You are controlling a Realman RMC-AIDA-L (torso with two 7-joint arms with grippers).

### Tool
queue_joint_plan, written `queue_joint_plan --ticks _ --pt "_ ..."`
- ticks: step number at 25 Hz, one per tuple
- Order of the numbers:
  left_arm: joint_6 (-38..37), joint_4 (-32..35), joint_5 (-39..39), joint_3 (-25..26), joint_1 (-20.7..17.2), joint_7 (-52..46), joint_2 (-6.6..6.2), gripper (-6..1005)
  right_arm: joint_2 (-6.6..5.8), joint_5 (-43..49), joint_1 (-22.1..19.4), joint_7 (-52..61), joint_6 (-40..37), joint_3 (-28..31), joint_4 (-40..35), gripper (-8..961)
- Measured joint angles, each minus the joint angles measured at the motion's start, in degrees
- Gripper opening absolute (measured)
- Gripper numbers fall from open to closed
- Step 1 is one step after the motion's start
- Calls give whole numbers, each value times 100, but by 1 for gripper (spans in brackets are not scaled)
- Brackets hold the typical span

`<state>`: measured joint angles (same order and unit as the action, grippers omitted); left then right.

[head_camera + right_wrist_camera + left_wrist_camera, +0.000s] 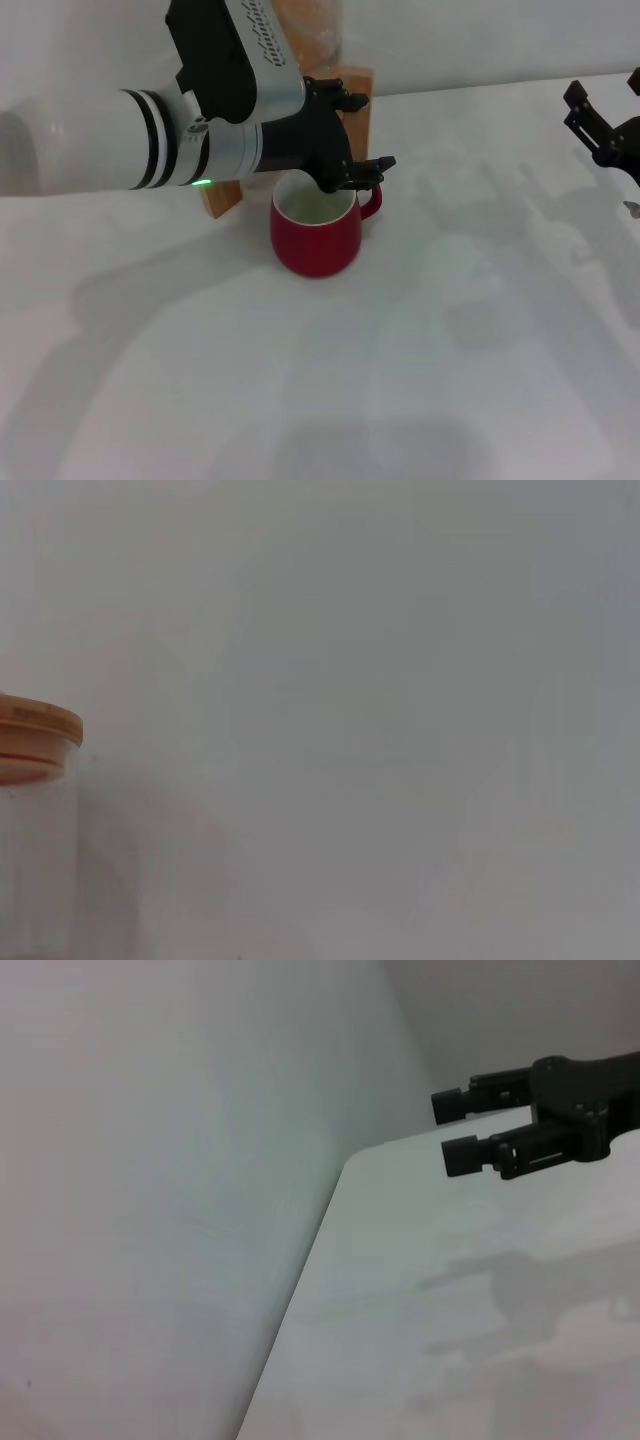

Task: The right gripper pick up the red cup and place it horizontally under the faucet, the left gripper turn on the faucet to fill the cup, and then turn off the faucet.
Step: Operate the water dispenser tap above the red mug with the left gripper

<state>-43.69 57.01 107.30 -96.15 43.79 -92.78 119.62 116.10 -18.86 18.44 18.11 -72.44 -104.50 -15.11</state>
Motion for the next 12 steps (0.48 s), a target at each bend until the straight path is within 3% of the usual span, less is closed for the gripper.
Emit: queue_joint_plan --ticks 12 --pt "48 -166 0 24 129 31 0 761 1 -10 -8 0 0 0 8 843"
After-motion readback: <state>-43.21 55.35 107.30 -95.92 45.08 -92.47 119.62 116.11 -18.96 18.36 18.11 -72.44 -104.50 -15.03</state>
